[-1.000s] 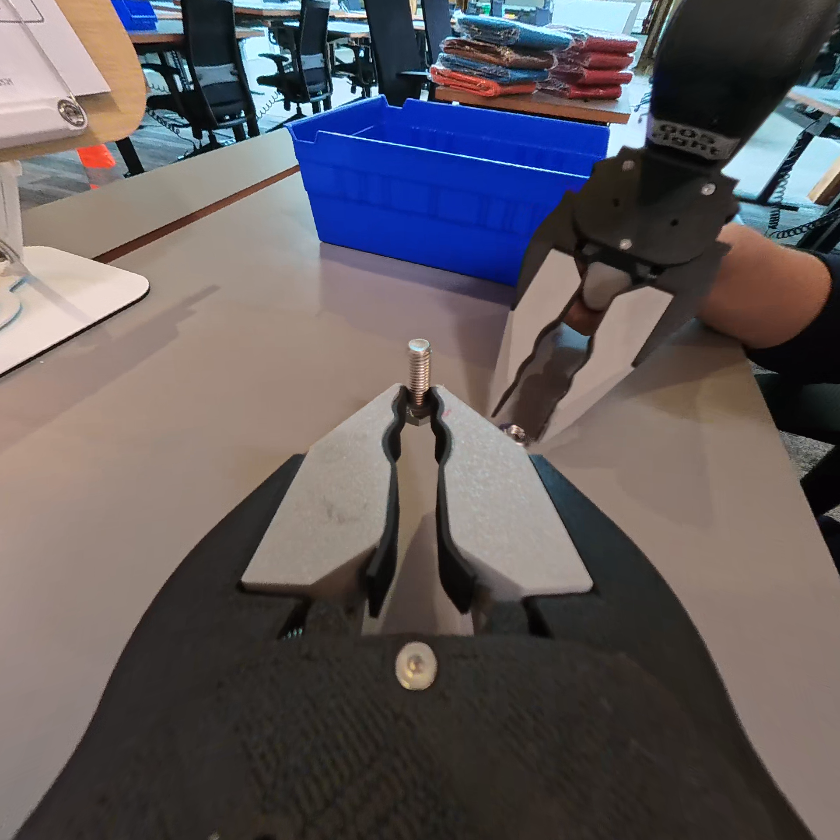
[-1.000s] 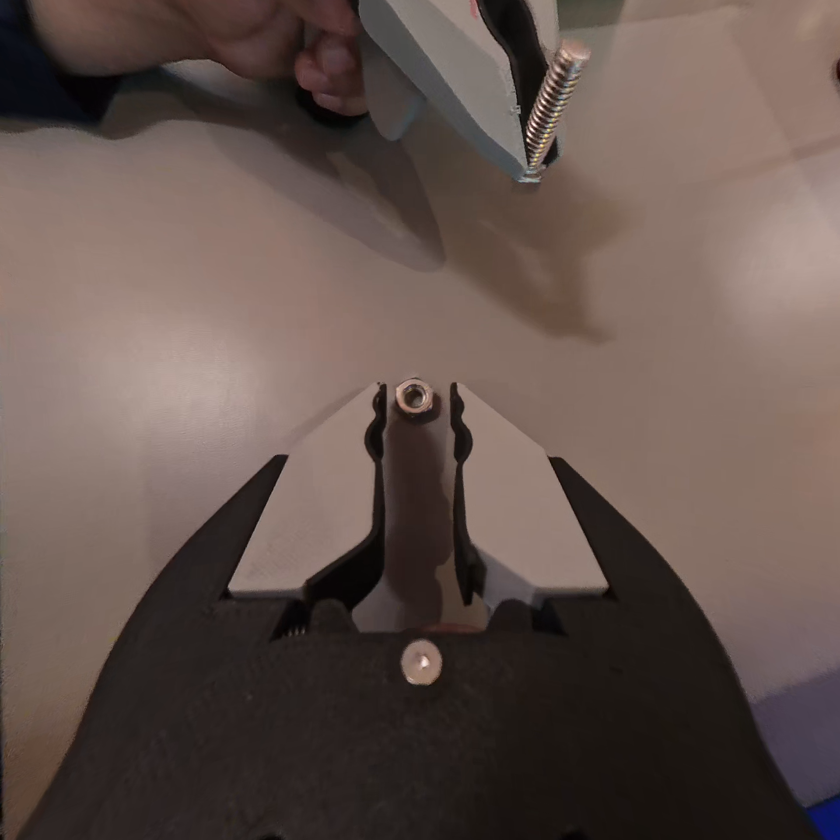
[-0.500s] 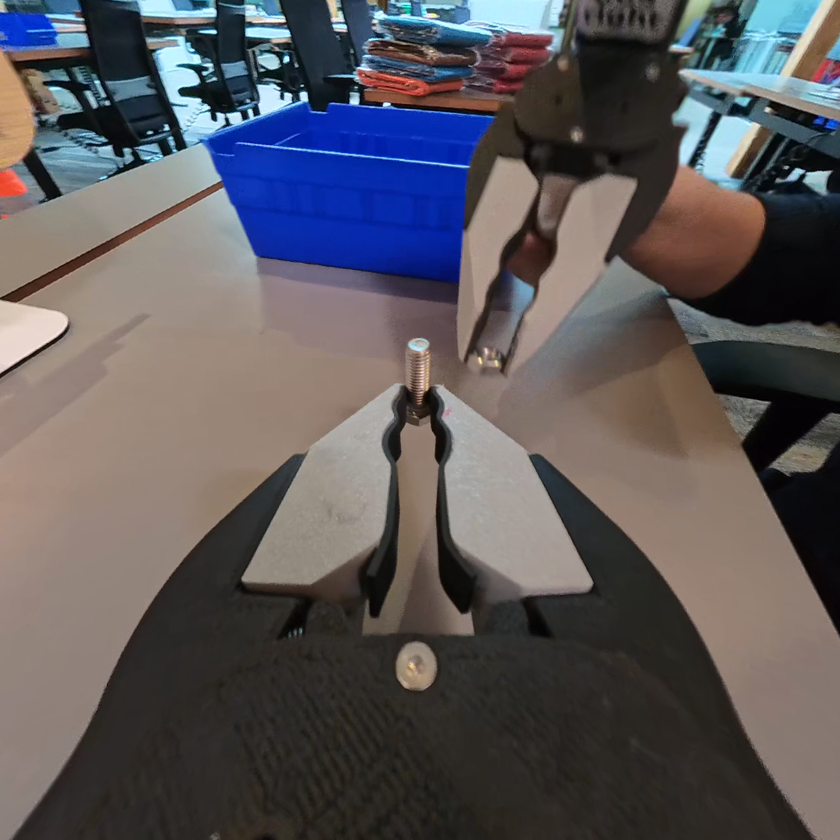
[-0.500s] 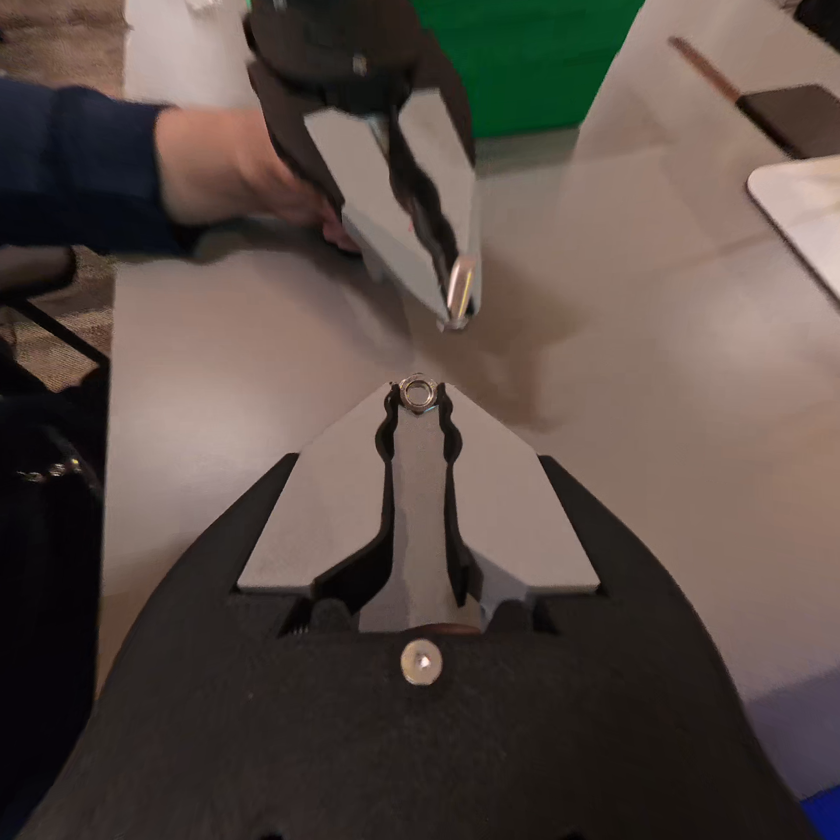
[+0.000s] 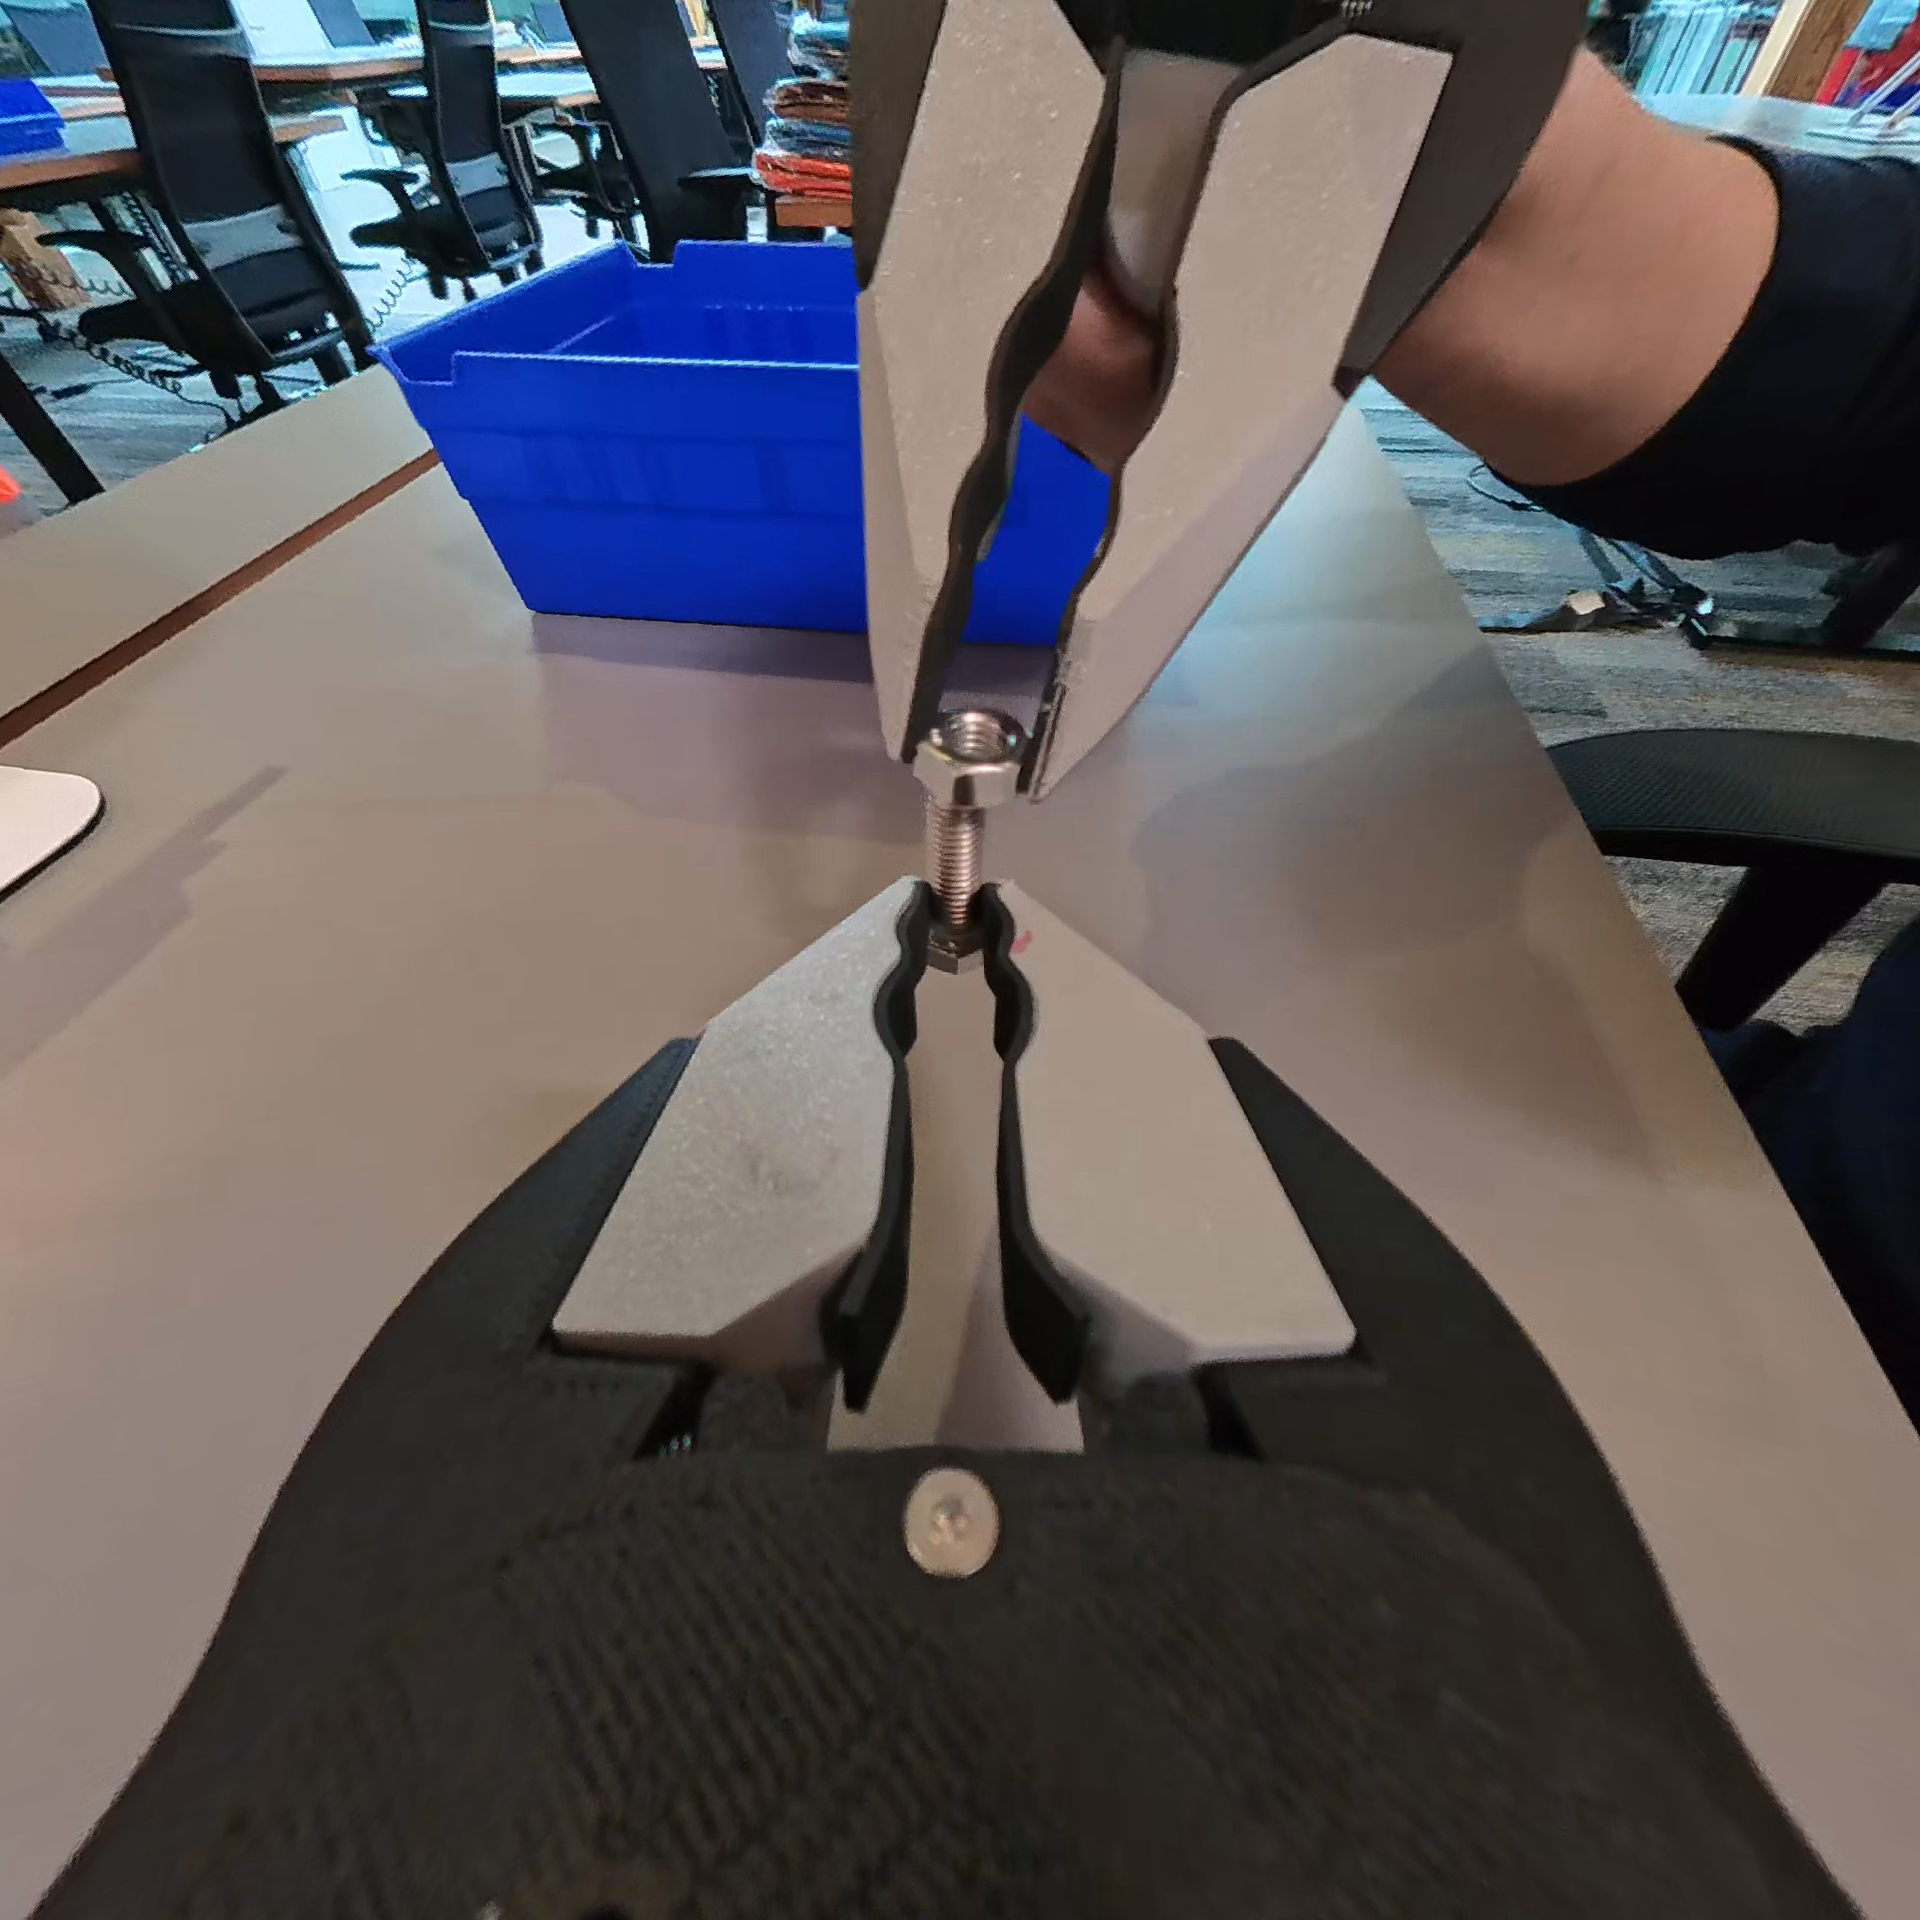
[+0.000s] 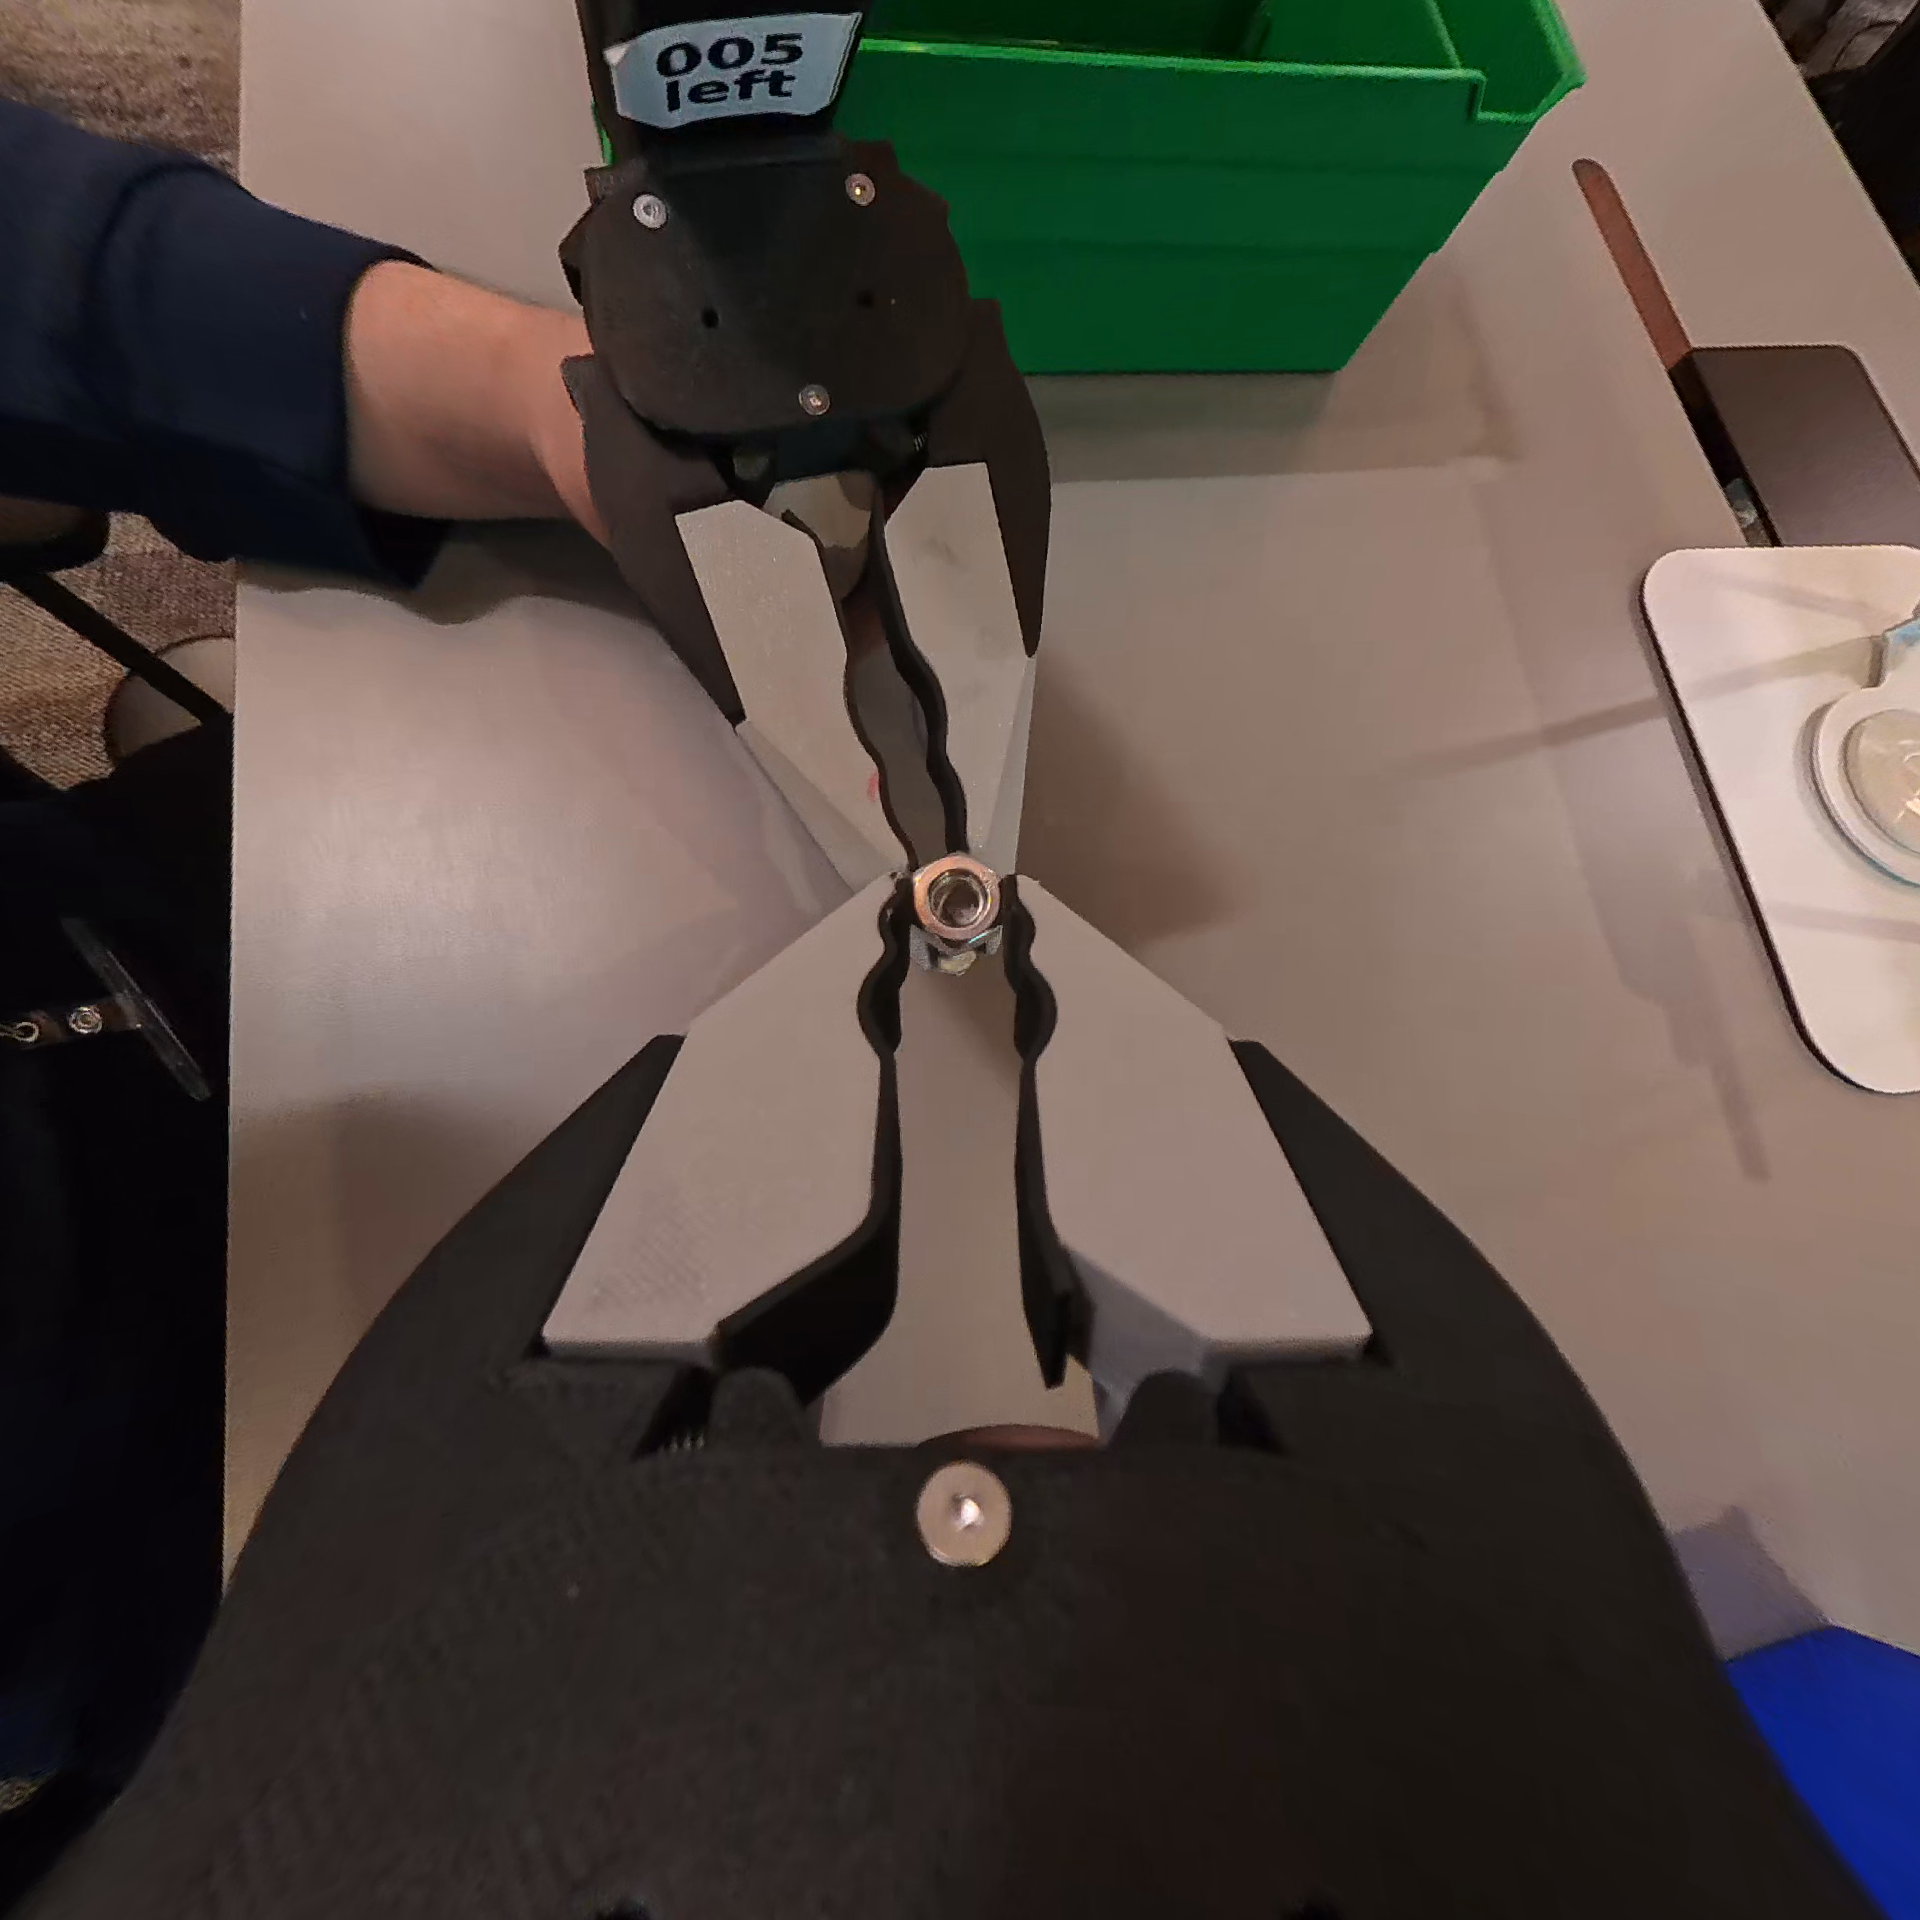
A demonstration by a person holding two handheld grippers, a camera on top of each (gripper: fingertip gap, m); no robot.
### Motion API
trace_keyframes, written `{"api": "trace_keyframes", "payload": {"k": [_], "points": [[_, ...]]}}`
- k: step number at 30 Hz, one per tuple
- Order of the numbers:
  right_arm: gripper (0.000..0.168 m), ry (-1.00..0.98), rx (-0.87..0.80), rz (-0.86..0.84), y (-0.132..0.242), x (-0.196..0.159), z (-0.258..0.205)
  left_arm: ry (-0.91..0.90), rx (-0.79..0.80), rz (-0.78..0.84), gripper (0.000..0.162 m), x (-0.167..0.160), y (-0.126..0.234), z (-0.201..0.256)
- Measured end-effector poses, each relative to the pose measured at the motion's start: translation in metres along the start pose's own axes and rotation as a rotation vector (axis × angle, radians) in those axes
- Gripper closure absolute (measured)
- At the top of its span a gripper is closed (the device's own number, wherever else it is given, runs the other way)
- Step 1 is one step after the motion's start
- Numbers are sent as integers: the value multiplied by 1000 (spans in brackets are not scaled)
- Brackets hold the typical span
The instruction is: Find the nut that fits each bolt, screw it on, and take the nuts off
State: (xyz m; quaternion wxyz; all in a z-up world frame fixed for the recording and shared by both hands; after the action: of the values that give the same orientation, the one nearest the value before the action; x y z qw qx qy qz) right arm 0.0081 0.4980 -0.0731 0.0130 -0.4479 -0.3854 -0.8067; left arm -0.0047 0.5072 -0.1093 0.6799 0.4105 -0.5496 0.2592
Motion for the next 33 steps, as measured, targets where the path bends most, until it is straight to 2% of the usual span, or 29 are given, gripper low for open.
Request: {"api": "trace_keyframes", "payload": {"k": [9,26,33], "points": [[154,-3,18,-95,-7,-7,1,-15,35,-49,155,-4,-3,-2],[154,-79,26,-37,-8,-6,3,0,36,-19,155,-1,0,-3],[129,-133,-4,96,3,5,10,17,35,34,155,6,6,-5]]}}
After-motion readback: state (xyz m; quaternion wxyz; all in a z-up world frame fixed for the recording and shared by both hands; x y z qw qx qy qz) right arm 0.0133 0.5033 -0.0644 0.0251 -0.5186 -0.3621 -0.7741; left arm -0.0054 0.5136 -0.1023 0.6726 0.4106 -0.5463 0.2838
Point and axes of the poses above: each gripper's, where its closed fingertips meet, y back along the fingers, x out of its top, z = x × y across the jaws, the point moved 2 cm from there along y, back along the fingers, and after that the axes turned 15 degrees about -x, right-handed, at the moved point
